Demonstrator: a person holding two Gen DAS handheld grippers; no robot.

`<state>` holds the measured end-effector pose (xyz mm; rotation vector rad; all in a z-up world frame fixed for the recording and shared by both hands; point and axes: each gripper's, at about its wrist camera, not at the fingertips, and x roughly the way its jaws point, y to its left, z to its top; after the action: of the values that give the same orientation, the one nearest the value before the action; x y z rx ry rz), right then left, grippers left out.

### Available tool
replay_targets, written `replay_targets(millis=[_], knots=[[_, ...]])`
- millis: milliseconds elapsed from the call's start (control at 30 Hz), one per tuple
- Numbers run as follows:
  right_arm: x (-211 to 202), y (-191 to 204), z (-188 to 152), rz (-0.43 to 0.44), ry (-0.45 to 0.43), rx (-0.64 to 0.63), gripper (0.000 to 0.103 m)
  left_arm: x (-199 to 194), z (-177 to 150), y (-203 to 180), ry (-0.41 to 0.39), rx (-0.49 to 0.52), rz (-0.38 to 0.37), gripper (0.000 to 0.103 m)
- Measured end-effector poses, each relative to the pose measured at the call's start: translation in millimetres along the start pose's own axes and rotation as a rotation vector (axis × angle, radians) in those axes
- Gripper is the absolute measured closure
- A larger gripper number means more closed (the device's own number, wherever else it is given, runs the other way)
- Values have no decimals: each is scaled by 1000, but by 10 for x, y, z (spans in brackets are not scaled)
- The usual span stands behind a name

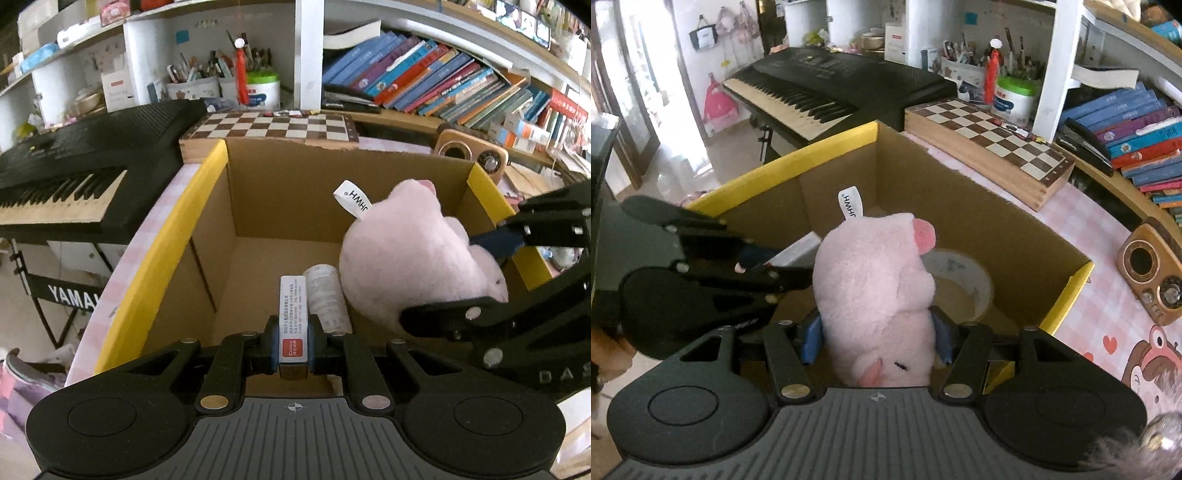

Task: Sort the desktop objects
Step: 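Lower both into the yellow box and open both tools to release, then withdraw both tools from the box back toward the desk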

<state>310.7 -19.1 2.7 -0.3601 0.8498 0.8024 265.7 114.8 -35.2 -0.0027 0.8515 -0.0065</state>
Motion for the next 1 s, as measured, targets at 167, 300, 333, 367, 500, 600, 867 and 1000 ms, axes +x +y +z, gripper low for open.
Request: replay_targets(millis=[167, 300, 333, 367, 500, 600, 867, 1000], knots=[[192, 63, 1, -9, 83, -112, 48, 71, 13, -6, 26, 5, 1, 90], [293, 80, 2, 1, 127, -143, 48, 86, 18, 8, 38, 7, -8, 89], [300, 78, 1, 5, 133, -144, 48, 85, 17, 11, 39, 7, -9, 89], [300, 81, 0, 6, 136, -144, 48, 80, 21, 15, 37, 6, -9, 88], [279, 87, -8, -2, 124, -140, 46, 44, 22, 17, 18, -2, -7, 86], [245, 95, -17, -15, 100, -130, 45, -25, 21, 1, -8, 2, -9, 79], [-58, 113, -58, -63, -23, -19, 35, -393, 23, 6, -135, -30, -15, 52], [-297, 138, -100, -106, -107, 29, 35, -617, 0, 38, -208, -58, -5, 39]])
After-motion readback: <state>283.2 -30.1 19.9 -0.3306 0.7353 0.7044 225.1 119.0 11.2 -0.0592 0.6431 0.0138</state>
